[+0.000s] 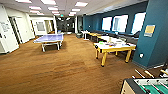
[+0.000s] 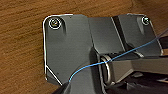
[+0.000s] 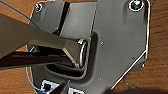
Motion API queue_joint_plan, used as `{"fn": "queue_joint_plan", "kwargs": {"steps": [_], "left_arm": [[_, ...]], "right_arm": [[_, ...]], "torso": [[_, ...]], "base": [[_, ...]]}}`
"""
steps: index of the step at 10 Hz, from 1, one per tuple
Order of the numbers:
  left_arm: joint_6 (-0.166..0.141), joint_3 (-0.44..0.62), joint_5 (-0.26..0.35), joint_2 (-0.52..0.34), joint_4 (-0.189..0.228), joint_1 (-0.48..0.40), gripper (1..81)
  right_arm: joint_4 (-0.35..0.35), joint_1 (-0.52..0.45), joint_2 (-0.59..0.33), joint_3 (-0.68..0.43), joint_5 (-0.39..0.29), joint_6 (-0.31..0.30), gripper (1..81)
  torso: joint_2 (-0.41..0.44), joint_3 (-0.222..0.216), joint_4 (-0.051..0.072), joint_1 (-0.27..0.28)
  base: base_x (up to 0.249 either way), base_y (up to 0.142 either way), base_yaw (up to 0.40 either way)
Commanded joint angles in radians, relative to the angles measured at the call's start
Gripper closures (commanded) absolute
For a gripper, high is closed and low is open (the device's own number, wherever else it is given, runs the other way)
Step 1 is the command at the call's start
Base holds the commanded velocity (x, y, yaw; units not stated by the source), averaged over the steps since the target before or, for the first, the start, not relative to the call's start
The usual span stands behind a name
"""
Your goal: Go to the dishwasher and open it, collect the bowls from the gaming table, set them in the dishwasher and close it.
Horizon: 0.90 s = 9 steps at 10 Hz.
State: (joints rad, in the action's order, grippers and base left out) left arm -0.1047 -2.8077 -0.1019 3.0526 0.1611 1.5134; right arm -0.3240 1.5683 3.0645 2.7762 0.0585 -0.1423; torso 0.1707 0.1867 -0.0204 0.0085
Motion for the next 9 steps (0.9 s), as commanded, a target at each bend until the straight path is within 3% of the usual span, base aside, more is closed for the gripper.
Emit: {"fn": "queue_joint_plan", "kwargs": {"steps": [1,9], "left_arm": [[0.003,-0.001,0.047,-0.001,-0.002,-0.049,1.0],[0.005,-0.001,0.045,-0.001,-0.002,-0.049,1.0]], "right_arm": [[-0.004,-0.047,0.004,-0.001,-0.046,0.003,1.0],[-0.001,-0.047,0.003,-0.001,-0.046,0.001,1.0]], "torso": [[0.0,0.0,0.0,0.0],[0.0,0.0,0.0,0.0]], "base": [[0.158,0.0,0.0],[0.158,0.0,0.0]]}}
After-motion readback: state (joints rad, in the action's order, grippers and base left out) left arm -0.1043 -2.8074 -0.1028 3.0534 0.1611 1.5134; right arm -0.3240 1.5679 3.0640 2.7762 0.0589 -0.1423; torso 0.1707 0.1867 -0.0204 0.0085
